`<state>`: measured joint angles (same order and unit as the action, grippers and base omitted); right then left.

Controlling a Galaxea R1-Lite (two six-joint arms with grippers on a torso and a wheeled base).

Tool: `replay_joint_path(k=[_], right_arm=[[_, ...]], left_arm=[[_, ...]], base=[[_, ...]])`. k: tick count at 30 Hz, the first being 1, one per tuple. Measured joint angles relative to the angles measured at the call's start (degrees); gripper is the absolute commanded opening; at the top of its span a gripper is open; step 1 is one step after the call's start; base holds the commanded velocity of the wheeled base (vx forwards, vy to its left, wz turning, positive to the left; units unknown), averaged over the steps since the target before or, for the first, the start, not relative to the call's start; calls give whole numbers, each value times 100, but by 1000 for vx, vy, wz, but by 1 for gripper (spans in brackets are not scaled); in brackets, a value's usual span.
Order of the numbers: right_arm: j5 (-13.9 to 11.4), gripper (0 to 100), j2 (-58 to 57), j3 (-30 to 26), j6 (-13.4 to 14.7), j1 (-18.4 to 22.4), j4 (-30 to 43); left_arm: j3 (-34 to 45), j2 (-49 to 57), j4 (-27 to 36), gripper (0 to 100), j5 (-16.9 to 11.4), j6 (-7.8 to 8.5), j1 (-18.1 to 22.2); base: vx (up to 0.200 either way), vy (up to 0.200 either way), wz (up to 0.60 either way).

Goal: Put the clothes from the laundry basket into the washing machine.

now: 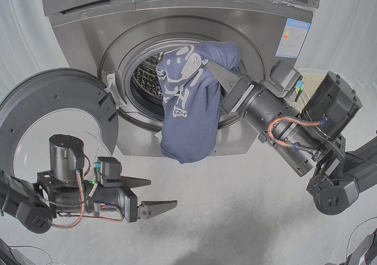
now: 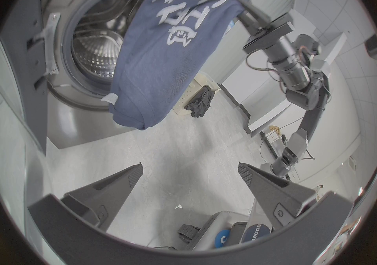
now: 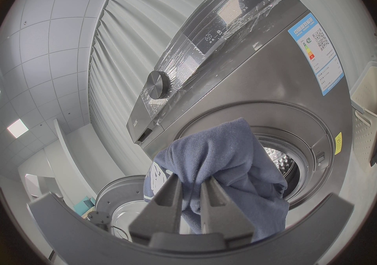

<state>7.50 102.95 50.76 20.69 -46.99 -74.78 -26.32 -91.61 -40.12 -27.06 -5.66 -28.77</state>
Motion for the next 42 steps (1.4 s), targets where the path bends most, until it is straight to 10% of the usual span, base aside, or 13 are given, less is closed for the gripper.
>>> replay_joint_path(k=[19,29,42], right_arm=[[38,0,-17,-18,6,-140,-24],[49,0,-22,-29,13,-165,-24],[51,0,-24,-46,16,-168,-38]], left_arm=[[-1161,-1930,-428,100,466,-501,-61],[-1538,-2664,-1681,100,766,-844,-11],[-1838,-3016,-2072,100,1005,-984,6]], base=[[0,0,0],[0,0,0],[0,0,0]])
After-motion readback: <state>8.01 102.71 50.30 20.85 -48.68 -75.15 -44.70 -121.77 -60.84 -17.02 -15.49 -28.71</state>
